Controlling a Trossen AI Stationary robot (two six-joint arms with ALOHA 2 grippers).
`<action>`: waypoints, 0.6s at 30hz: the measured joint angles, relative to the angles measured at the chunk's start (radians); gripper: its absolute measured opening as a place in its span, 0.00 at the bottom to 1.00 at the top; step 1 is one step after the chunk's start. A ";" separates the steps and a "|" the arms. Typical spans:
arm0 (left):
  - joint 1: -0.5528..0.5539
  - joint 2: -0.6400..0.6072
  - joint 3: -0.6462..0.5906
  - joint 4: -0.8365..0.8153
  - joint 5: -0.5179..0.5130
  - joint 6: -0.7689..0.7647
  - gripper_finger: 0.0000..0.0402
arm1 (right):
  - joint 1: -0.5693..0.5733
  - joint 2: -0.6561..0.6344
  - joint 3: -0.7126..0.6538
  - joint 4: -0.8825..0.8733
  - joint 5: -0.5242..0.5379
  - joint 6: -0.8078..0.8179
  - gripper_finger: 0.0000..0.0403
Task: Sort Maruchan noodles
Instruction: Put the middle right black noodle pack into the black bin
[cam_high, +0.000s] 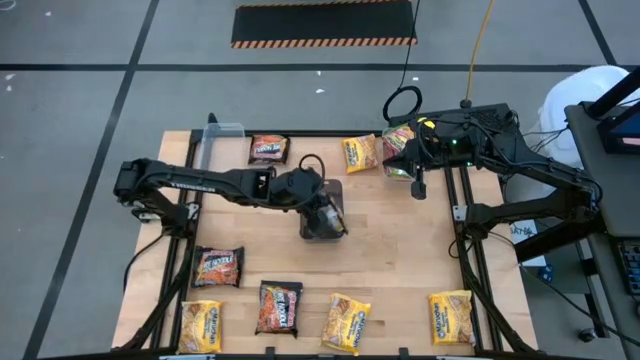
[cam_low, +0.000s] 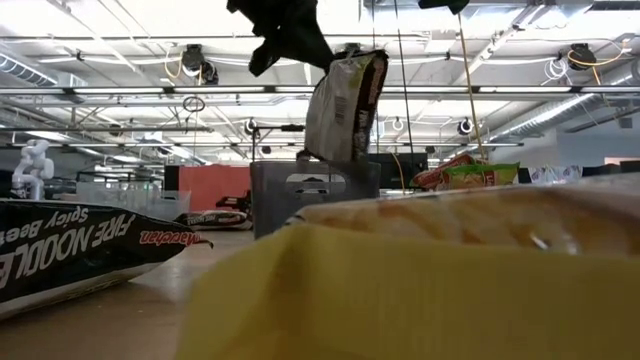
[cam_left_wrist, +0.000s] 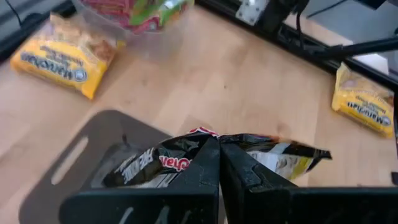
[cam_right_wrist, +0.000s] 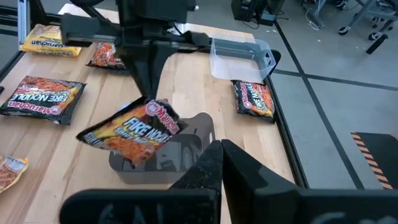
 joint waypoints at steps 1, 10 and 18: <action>-0.004 0.000 -0.001 -0.012 0.001 -0.009 0.00 | 0.000 0.000 0.000 0.000 0.000 -0.003 0.00; -0.034 0.022 -0.002 0.000 -0.007 -0.129 0.00 | 0.000 0.000 0.000 0.000 0.000 -0.003 0.00; -0.072 0.044 -0.002 -0.009 -0.010 -0.258 0.00 | 0.000 0.000 0.000 0.000 0.000 -0.019 0.00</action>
